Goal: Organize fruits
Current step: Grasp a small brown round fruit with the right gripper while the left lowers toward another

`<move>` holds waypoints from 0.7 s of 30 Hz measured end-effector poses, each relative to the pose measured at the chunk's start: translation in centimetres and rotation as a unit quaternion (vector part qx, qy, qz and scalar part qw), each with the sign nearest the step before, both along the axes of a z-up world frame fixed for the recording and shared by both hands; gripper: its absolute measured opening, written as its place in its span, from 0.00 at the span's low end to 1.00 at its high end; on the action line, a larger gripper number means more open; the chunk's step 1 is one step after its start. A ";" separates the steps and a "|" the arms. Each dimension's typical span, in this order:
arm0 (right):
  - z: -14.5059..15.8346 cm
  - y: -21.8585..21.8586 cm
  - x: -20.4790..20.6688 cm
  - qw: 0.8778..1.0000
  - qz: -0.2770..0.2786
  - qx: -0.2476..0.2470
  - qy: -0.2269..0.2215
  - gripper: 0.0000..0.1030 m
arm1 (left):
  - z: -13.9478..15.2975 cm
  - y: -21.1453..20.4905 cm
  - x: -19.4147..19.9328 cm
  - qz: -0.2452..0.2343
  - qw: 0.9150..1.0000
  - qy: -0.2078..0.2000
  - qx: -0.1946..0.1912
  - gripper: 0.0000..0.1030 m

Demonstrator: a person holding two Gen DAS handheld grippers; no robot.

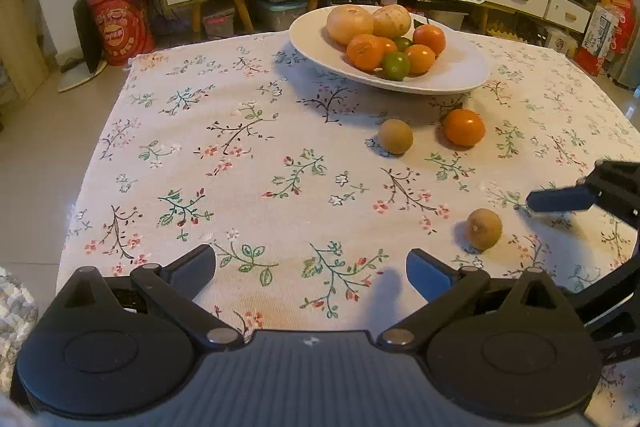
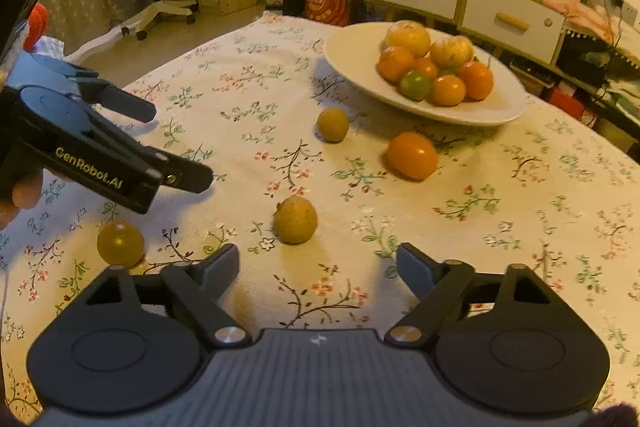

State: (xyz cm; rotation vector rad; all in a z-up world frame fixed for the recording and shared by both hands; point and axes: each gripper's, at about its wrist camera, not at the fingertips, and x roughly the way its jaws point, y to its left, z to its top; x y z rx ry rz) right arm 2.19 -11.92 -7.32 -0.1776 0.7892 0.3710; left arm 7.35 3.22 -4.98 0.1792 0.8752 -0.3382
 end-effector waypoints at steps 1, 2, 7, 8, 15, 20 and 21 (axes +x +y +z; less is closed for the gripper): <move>-0.2 0.2 0.1 1.000 0.003 -0.002 0.003 0.72 | -0.1 0.1 0.1 0.001 1.000 0.000 -0.001 0.85; -0.3 0.2 0.1 1.000 0.006 -0.002 0.004 0.71 | -0.1 0.1 0.2 0.003 1.000 0.000 -0.002 0.85; -0.1 0.6 0.5 1.000 0.013 0.006 0.000 0.62 | -0.4 0.2 0.7 0.009 1.000 0.004 -0.005 0.85; -0.1 0.7 0.7 1.000 0.014 0.007 0.000 0.61 | -0.5 0.1 0.8 0.009 1.000 0.005 -0.004 0.85; 0.1 1.1 1.0 1.000 0.025 0.013 -0.003 0.41 | -0.8 -0.3 1.1 0.006 1.000 0.003 0.002 0.85; 0.2 1.2 1.1 1.000 0.026 0.012 -0.005 0.25 | -0.9 -0.8 1.2 0.001 1.000 0.000 0.005 0.85; 0.2 1.1 1.1 1.000 0.024 0.012 -0.006 0.22 | -0.9 -0.9 1.2 0.001 1.000 -0.001 0.005 0.85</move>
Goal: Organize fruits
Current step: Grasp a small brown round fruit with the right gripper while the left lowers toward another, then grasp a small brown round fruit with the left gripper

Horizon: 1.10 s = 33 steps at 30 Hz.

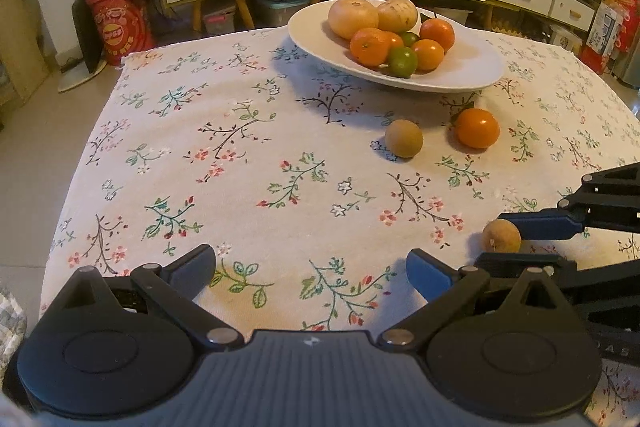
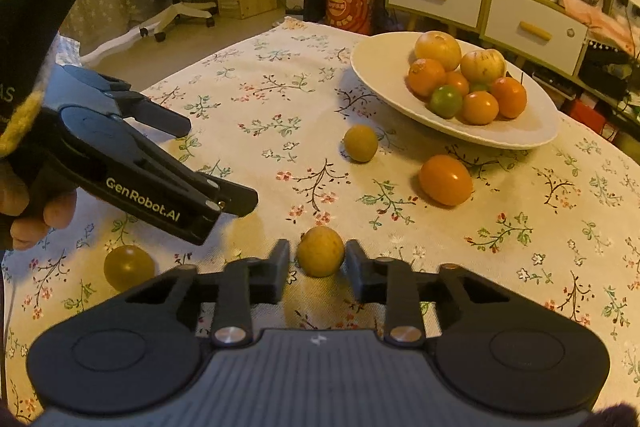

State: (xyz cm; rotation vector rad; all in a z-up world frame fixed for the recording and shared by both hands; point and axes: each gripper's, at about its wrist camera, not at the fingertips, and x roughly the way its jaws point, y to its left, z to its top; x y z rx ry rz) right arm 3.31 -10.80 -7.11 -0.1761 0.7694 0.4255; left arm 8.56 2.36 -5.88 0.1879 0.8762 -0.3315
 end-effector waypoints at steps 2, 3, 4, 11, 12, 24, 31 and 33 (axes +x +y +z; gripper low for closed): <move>0.1 -0.1 0.1 1.000 -0.003 0.000 0.000 0.22 | 0.0 -0.2 0.1 0.000 1.000 -0.002 -0.001 0.85; 0.1 -0.2 0.0 1.000 -0.004 -0.001 -0.001 0.22 | 0.0 -0.3 0.2 -0.001 1.000 -0.003 -0.002 0.85; 0.1 -0.3 0.0 1.000 -0.004 -0.002 -0.002 0.22 | -0.1 -0.5 0.3 -0.001 1.000 -0.004 -0.003 0.85; 0.2 -1.3 0.2 1.000 -0.019 -0.008 -0.003 0.22 | -0.1 -1.8 1.0 -0.007 1.000 -0.018 -0.021 0.80; 0.2 -1.5 0.2 1.000 -0.023 -0.009 -0.003 0.22 | -0.1 -2.1 1.2 -0.009 0.999 -0.020 -0.025 0.77; 0.1 -3.0 1.2 0.999 -0.052 -0.015 -0.001 0.22 | -0.3 -5.1 2.5 -0.036 0.997 -0.042 -0.062 0.52; 0.1 -3.7 1.6 0.998 -0.060 -0.013 0.001 0.22 | -0.1 -5.6 3.4 -0.025 0.996 -0.039 -0.071 0.33; 0.1 -3.9 1.6 0.998 -0.062 -0.013 0.001 0.22 | -0.1 -5.7 3.5 -0.021 0.996 -0.040 -0.072 0.29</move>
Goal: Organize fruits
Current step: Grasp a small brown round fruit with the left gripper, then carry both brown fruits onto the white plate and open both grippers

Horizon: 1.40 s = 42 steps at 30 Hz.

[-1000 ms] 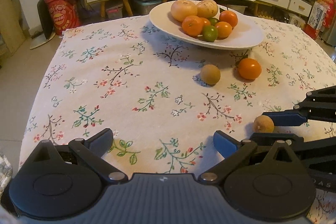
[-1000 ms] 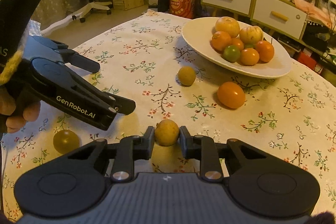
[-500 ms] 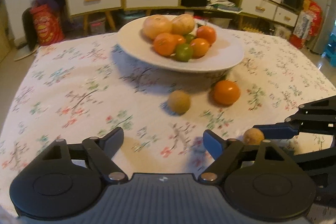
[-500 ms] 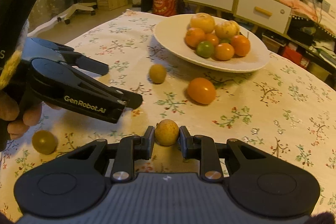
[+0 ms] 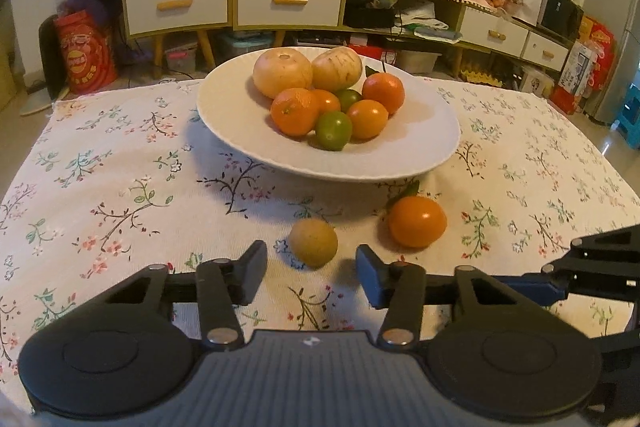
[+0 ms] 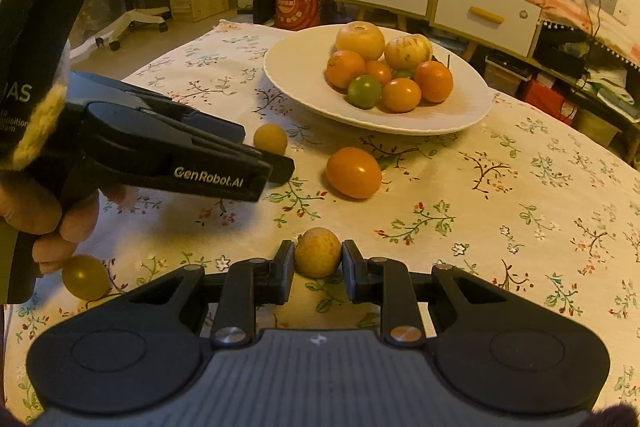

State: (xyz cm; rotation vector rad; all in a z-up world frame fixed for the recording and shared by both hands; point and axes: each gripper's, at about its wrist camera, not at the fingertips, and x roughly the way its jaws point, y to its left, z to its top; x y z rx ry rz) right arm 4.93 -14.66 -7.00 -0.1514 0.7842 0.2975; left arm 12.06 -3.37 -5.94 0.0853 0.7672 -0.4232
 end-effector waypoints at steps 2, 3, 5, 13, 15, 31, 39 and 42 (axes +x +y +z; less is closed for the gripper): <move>0.0 -0.1 0.0 1.000 -0.002 0.000 0.000 0.22 | 0.0 0.1 0.1 0.004 1.000 0.000 -0.003 0.23; 0.0 -0.1 0.0 1.000 -0.003 0.000 0.000 0.22 | 0.1 0.1 0.1 0.005 1.000 0.001 -0.004 0.18; 0.1 -0.2 0.0 1.000 -0.004 -0.001 0.000 0.22 | 0.1 0.1 0.2 0.005 1.000 0.002 -0.005 0.12; 0.2 -0.3 0.0 1.000 -0.005 0.000 -0.001 0.22 | 0.2 0.1 0.1 0.004 1.000 0.003 -0.007 0.07; 0.2 -0.3 0.0 1.000 -0.004 -0.001 -0.001 0.22 | 0.2 0.1 0.0 0.005 1.000 0.004 -0.006 0.07; 1.4 -0.9 0.5 1.000 -0.022 0.008 -0.017 0.22 | 1.6 0.9 -0.2 0.013 0.999 0.022 -0.019 0.07; 2.5 -1.9 1.3 0.998 -0.039 0.022 -0.034 0.22 | 3.1 1.2 -0.6 0.016 0.999 0.013 -0.036 0.07; 3.1 -2.6 2.0 0.997 -0.052 0.029 -0.042 0.22 | 3.6 1.2 -0.5 0.019 0.999 0.006 -0.042 0.07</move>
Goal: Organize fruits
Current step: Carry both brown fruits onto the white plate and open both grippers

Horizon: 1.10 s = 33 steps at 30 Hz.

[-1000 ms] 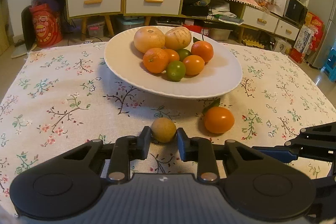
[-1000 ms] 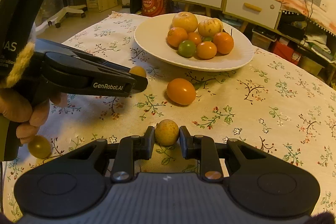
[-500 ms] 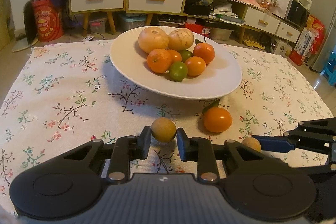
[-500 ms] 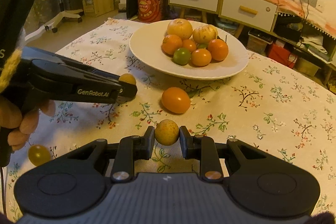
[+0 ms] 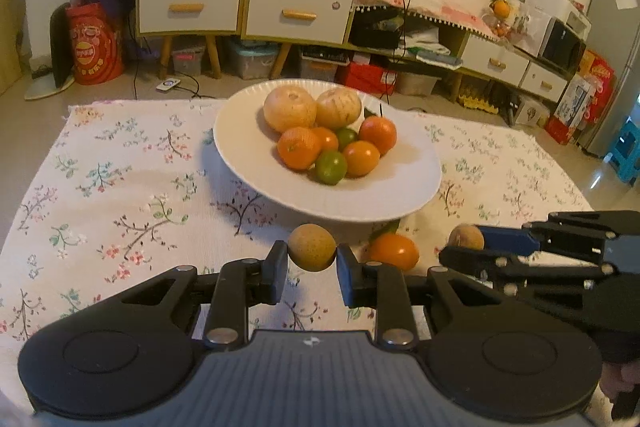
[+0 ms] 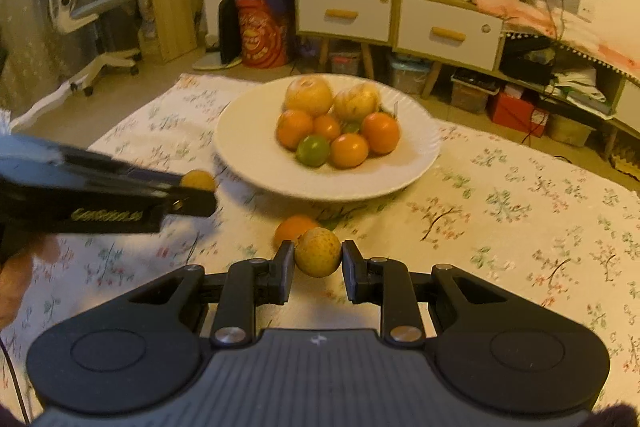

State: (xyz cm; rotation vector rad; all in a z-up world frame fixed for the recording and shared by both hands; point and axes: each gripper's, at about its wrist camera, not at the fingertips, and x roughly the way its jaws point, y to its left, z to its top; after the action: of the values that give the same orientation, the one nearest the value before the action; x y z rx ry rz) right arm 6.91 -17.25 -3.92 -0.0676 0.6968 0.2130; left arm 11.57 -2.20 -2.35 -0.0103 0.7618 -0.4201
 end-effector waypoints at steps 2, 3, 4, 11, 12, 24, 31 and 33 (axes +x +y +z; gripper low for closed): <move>0.4 -0.4 0.4 1.000 -0.010 0.003 -0.006 0.22 | 0.2 -0.1 0.2 0.003 1.000 -0.003 -0.001 0.07; 0.6 -0.6 0.8 1.000 -0.016 0.005 -0.009 0.22 | 0.3 -0.2 0.4 0.005 1.000 -0.006 0.000 0.07; 0.7 -0.8 1.1 1.000 -0.022 0.008 -0.010 0.22 | 0.5 -0.4 0.5 0.007 1.000 -0.008 0.001 0.07; 1.3 -1.4 3.6 0.999 -0.036 0.025 -0.019 0.22 | 0.6 -1.7 2.1 0.013 1.000 -0.015 -0.006 0.07; 1.4 -1.4 3.9 0.999 -0.034 0.025 -0.022 0.22 | 0.5 -1.9 2.4 0.015 1.000 -0.012 -0.010 0.07; 1.0 -3.1 6.8 0.998 -0.035 0.055 -0.017 0.22 | -0.7 -5.2 4.7 -0.028 1.000 0.007 -0.008 0.07; 0.5 -2.9 7.8 0.999 -0.021 0.041 -0.012 0.22 | -1.6 -6.0 5.8 -0.039 0.999 0.007 0.002 0.07; 0.3 -3.0 8.2 0.999 -0.022 0.041 -0.009 0.22 | -1.6 -5.9 6.0 -0.038 0.999 0.006 0.004 0.07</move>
State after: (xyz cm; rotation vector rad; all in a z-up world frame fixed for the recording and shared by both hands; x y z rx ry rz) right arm 15.08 -20.25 -3.64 0.0243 0.6706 0.1983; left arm 17.52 -8.14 -3.95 0.0230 0.7766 -0.4899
